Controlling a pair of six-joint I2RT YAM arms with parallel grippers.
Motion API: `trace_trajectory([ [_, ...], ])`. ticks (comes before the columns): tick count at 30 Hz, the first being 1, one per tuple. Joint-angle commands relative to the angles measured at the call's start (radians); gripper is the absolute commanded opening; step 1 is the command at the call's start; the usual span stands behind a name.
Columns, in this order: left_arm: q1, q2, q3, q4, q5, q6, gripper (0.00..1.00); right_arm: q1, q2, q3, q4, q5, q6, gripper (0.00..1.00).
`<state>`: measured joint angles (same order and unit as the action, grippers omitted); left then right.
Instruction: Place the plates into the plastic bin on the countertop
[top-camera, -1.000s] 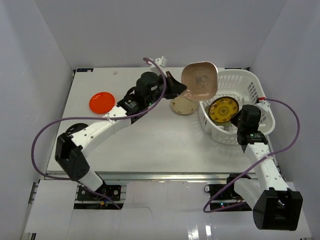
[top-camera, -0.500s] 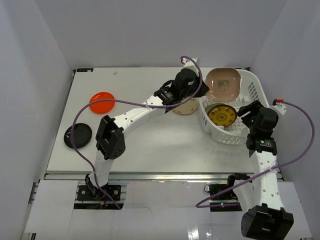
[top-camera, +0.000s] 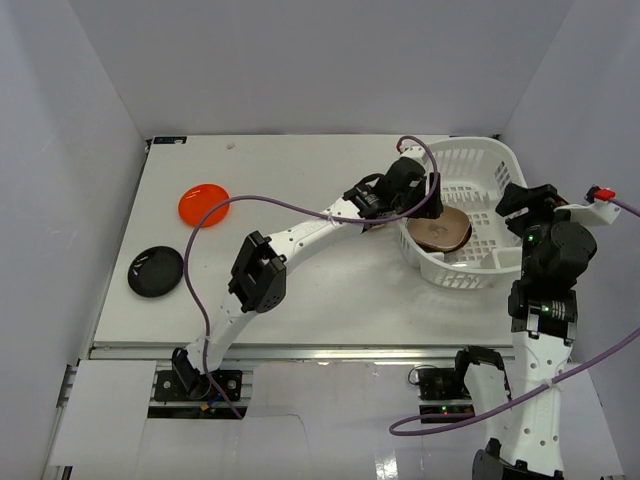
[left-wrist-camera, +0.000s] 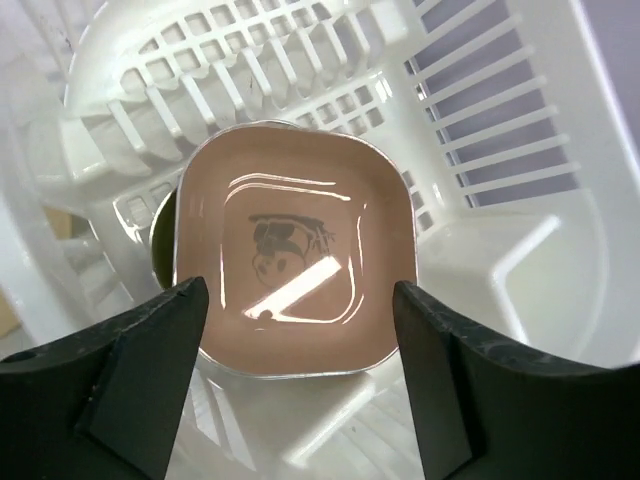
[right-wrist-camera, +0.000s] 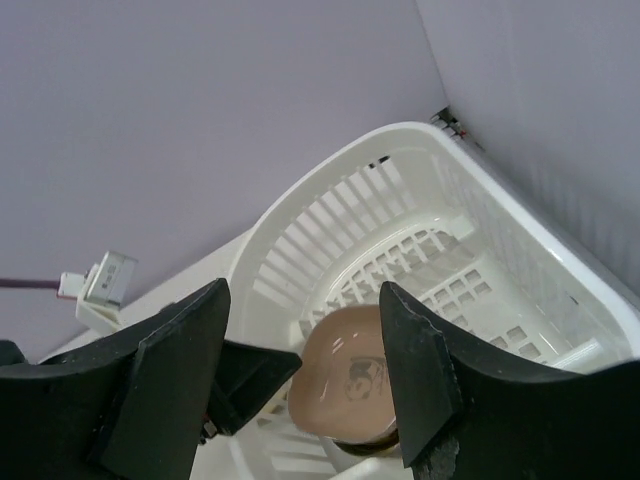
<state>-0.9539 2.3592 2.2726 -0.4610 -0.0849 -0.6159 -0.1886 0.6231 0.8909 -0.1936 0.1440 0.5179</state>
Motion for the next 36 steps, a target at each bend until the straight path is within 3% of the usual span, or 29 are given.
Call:
trace_trajectory([
  [1, 0.006, -0.101, 0.030, 0.015, 0.005, 0.059, 0.87, 0.001, 0.046, 0.063, -0.026, -0.183, -0.073, 0.67],
  [4, 0.012, -0.188, 0.025, 0.044, -0.067, 0.110, 0.98, 0.003, 0.078, 0.101, -0.037, -0.302, -0.127, 0.67],
  [6, 0.032, -0.271, 0.012, 0.059, -0.108, 0.154, 0.98, 0.009, 0.099, 0.131, -0.030, -0.426, -0.131, 0.67],
  [9, 0.099, -0.414, -0.088, 0.074, -0.136, 0.162, 0.98, 0.053, 0.182, 0.148, 0.003, -0.558, -0.121, 0.64],
  [11, 0.185, -0.500, -0.249, 0.096, -0.131, 0.125, 0.98, 0.122, 0.225, 0.169, -0.004, -0.566, -0.151, 0.63],
  [13, 0.262, -0.640, -0.469, 0.120, -0.109, 0.082, 0.97, 0.323, 0.299, 0.198, -0.041, -0.430, -0.235, 0.63],
  [15, 0.403, -0.731, -0.623, 0.156, -0.078, 0.014, 0.89, 0.531, 0.399, 0.246, -0.085, -0.268, -0.284, 0.63],
  [17, 0.557, -0.837, -0.815, 0.169, -0.014, -0.027, 0.82, 0.651, 0.476, 0.291, -0.107, -0.155, -0.328, 0.63],
  [23, 0.883, -0.960, -1.149, 0.163, 0.052, -0.083, 0.78, 0.796, 0.844, 0.450, -0.187, 0.040, -0.479, 0.61],
  [26, 0.989, -0.969, -1.263, 0.206, 0.083, -0.126, 0.77, 0.834, 1.056, 0.534, -0.242, 0.156, -0.556, 0.61],
  [36, 1.123, -0.842, -1.309, 0.280, 0.146, -0.206, 0.76, 0.842, 1.364, 0.661, -0.185, 0.152, -0.733, 0.59],
])
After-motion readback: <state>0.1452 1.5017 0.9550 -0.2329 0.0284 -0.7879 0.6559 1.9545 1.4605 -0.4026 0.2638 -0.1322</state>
